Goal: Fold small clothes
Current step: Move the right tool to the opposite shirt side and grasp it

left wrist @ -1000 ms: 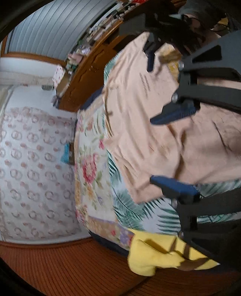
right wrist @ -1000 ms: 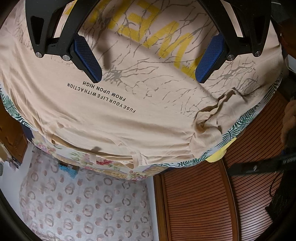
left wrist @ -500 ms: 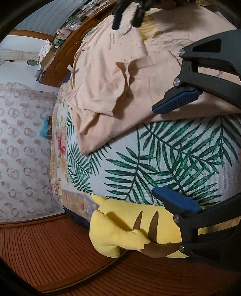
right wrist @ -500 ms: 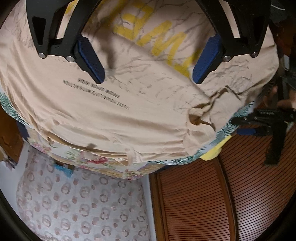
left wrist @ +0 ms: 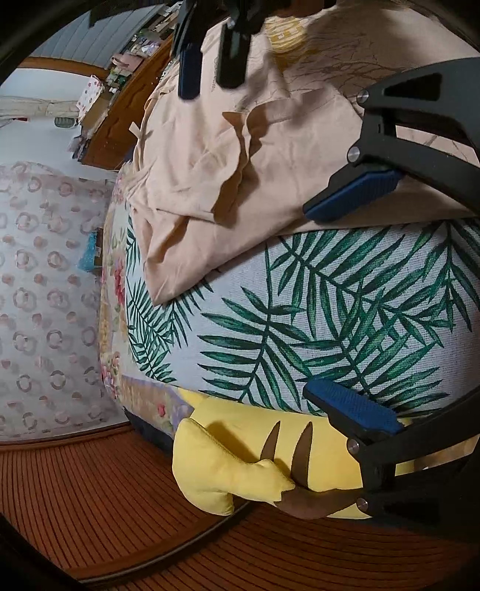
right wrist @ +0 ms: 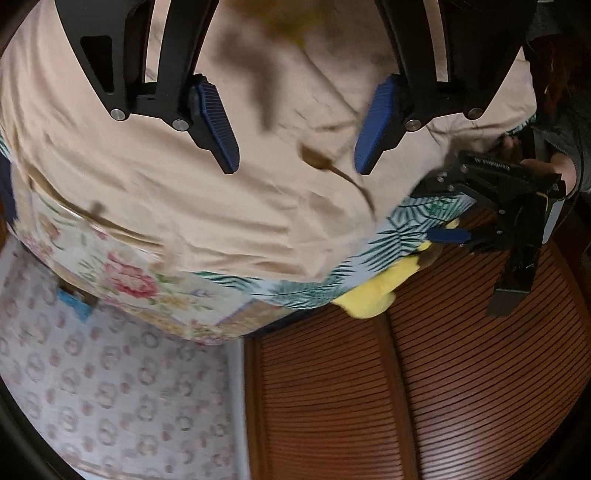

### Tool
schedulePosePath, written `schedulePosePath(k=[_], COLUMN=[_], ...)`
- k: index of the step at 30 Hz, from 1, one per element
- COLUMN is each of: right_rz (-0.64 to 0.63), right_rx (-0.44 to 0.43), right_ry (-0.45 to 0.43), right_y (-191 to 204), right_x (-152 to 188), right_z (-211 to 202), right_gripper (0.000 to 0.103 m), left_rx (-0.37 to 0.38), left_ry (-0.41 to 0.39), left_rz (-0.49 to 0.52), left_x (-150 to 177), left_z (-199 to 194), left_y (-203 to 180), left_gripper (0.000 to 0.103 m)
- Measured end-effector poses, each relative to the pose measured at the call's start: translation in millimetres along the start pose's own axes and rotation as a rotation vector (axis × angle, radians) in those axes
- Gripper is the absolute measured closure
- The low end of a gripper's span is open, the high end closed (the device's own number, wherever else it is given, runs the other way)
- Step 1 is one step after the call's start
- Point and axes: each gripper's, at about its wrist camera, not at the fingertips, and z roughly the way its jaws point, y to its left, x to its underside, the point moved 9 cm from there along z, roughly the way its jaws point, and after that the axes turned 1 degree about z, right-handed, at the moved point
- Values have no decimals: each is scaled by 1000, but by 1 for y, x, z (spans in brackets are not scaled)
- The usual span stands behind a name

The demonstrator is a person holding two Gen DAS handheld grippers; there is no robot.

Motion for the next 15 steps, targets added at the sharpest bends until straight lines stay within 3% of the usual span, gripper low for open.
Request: schedulePosePath(k=[5,10,15], right_rz=[-63,-99,-88], right_rx=[-42,-15,93], right_ry=[43,108,127], right_y=[14,10,-17], right_x=[-11,-8,-7], right_z=[31,59,67], right_gripper=[41,41,42], left_rx=[-2,2,1], left_ry=[1,0,0], left_rz=[1,-2,-1], left_x=[0,0,0], left_z=[0,0,0], left_y=[0,0,1], left_gripper=[14,14,14])
